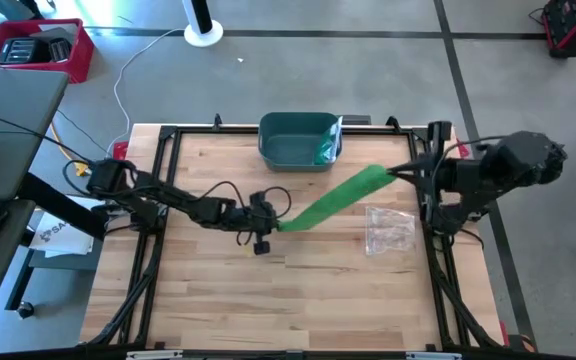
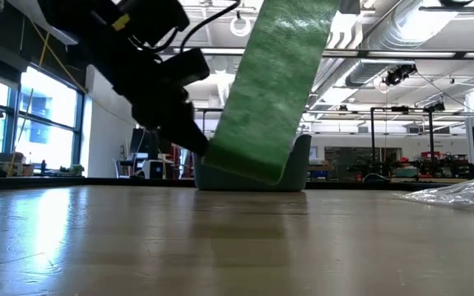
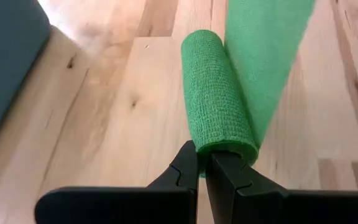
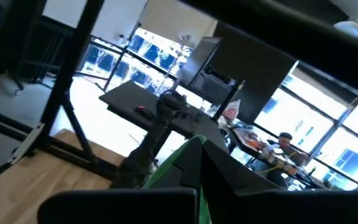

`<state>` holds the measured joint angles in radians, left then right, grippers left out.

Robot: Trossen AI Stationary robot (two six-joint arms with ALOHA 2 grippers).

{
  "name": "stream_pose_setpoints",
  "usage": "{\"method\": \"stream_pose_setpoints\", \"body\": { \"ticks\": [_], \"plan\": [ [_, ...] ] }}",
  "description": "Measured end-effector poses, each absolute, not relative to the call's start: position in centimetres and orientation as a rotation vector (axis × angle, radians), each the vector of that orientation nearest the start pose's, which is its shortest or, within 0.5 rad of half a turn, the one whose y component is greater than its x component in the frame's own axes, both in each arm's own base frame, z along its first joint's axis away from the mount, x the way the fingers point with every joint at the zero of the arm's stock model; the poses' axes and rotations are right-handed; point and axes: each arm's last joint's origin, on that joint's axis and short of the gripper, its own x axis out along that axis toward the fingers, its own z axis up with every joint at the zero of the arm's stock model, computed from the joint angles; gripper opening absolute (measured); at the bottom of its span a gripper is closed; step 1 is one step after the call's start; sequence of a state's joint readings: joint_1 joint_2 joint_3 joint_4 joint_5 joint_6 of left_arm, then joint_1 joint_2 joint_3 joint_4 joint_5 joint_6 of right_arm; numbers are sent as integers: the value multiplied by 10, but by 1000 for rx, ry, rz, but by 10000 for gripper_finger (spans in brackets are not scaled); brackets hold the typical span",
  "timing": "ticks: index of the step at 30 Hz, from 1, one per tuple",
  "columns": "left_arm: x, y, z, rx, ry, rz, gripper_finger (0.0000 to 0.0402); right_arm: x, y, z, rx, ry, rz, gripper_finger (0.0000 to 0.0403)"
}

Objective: Roll bandage
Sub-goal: Roll the green bandage

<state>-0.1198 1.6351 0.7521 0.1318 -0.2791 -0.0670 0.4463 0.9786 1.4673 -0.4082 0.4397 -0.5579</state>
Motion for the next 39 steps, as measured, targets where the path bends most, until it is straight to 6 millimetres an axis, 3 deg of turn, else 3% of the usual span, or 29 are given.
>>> {"method": "stream_pose_setpoints", "body": {
  "ticks": [8,18,24,27,31,36,39],
  "plan": [
    [321,-16,141,75,767,231,7,157,63,505,-495,-69,90,0],
    [319,8,143,70,779,353,7,149,89,513,-398,-142,385,0],
    [317,10,170,111,661,413,5,139,106,502,-316,-39,538,0],
    [309,11,189,151,625,457,3,138,117,497,-288,4,576,0],
    [284,23,205,175,603,567,3,141,142,487,-315,66,569,0],
    [249,34,208,130,567,627,2,145,177,475,-382,96,450,0],
    [242,35,200,120,590,623,2,142,191,474,-450,84,348,0]
  ]
}}
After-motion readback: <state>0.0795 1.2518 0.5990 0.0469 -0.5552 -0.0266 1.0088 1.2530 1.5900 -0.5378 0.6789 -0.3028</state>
